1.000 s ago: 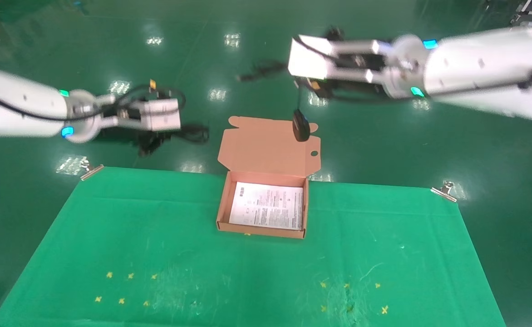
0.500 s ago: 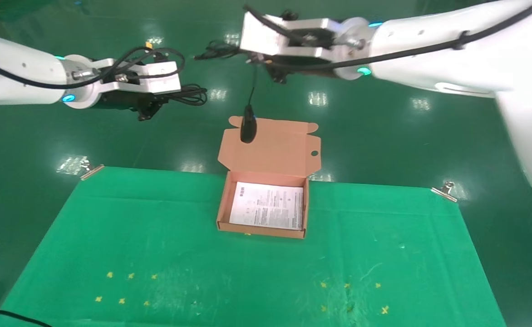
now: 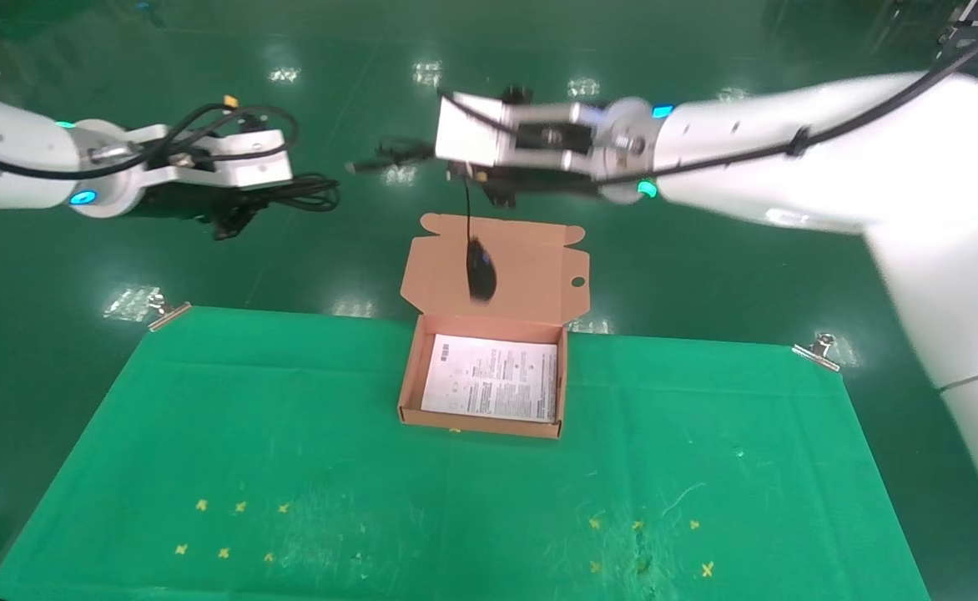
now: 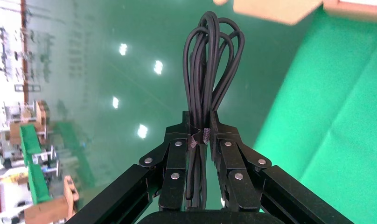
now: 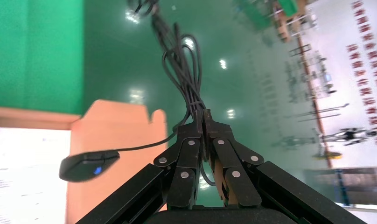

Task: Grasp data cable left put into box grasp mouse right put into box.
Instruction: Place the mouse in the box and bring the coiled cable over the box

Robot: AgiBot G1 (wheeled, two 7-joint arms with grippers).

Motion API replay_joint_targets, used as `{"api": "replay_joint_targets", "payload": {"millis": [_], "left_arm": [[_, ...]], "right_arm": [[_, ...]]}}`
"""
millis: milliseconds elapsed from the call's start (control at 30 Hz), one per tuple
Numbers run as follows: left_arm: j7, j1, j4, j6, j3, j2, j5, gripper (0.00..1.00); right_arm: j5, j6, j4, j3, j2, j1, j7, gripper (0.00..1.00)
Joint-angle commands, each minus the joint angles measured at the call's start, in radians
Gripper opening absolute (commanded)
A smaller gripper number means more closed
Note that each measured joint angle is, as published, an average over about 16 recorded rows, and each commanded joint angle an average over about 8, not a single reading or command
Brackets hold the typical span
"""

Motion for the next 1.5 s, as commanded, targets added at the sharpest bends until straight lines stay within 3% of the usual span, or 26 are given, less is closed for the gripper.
{"api": "replay_joint_targets", "payload": {"millis": [33,533,900,1200,1233,1467,1500], "left_arm": [[-0.012,0.003,-0.011,0.01,0.003,-0.014,0.012,0.0],[-0.15,0.014,-0.136,0.118,0.028,-0.073,0.115,0.0],[-0.174,0.022,-0.166,0.126,0.029,-0.081,0.126,0.0],[-0.178,0.023,-0.171,0.128,0.029,-0.082,0.128,0.0],[-0.178,0.023,-0.172,0.128,0.029,-0.082,0.128,0.0],[-0.178,0.024,-0.173,0.129,0.029,-0.082,0.129,0.0],[-0.178,0.024,-0.173,0.129,0.029,-0.082,0.129,0.0]], "right_arm": [[0.001,0.003,-0.012,-0.009,-0.003,-0.013,-0.007,0.0],[0.149,0.075,-0.071,-0.184,-0.024,-0.086,0.066,0.0],[0.224,0.148,-0.224,-0.299,-0.021,-0.11,0.147,0.0],[0.272,0.204,-0.249,-0.385,-0.028,-0.127,0.228,0.0],[0.277,0.214,-0.248,-0.396,-0.029,-0.127,0.238,0.04],[0.301,0.251,-0.242,-0.459,-0.03,-0.125,0.282,0.92],[0.302,0.251,-0.242,-0.461,-0.03,-0.125,0.283,1.0]]}}
